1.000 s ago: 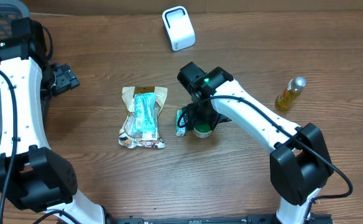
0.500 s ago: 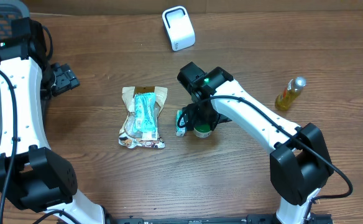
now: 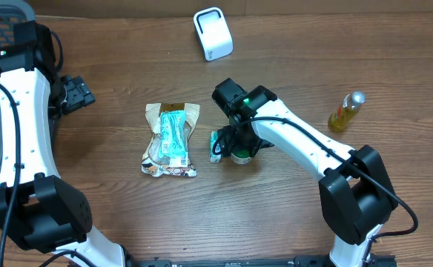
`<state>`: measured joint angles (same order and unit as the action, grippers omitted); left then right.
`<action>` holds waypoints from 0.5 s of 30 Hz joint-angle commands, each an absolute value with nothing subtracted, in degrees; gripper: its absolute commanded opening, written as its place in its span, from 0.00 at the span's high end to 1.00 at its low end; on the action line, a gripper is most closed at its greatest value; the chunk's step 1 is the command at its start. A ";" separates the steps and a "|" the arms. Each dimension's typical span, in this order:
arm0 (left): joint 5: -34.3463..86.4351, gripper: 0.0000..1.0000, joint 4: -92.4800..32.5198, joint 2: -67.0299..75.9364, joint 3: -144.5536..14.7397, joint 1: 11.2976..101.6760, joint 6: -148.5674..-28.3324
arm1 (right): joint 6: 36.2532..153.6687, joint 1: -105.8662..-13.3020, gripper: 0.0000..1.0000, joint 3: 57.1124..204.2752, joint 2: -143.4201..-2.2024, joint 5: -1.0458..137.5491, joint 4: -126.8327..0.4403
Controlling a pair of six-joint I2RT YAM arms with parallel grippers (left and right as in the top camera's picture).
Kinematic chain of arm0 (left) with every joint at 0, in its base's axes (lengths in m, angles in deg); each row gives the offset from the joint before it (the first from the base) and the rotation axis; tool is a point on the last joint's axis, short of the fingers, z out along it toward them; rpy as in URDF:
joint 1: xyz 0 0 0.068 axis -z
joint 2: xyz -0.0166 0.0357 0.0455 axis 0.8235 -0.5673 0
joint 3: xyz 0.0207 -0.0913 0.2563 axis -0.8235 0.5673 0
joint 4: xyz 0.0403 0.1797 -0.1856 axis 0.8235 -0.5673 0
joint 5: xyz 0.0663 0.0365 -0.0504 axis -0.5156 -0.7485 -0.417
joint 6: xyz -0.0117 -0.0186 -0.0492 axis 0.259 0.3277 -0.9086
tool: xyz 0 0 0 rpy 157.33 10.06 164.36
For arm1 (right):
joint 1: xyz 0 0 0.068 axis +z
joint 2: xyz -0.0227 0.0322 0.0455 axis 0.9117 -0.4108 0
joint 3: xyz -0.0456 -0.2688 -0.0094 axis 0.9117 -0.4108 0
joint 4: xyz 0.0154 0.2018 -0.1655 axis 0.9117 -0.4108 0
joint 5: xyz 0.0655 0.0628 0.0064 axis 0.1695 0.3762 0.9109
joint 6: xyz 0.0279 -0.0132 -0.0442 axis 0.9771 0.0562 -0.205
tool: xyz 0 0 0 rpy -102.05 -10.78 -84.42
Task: Scan the item barcode
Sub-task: 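Lower the right gripper around the green-lidded jar and close it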
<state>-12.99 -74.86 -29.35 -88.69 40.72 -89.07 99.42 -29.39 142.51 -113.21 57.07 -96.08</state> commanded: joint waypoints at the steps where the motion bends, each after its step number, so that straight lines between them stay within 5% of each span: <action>1: -13.76 0.00 -74.82 -29.92 -89.69 40.50 -87.98 | 99.70 -29.76 0.18 142.25 -113.06 57.29 -95.97; 15: -13.76 0.00 -74.82 -29.92 -89.69 40.50 -87.98 | 99.77 -29.83 0.30 142.25 -113.06 54.69 -93.76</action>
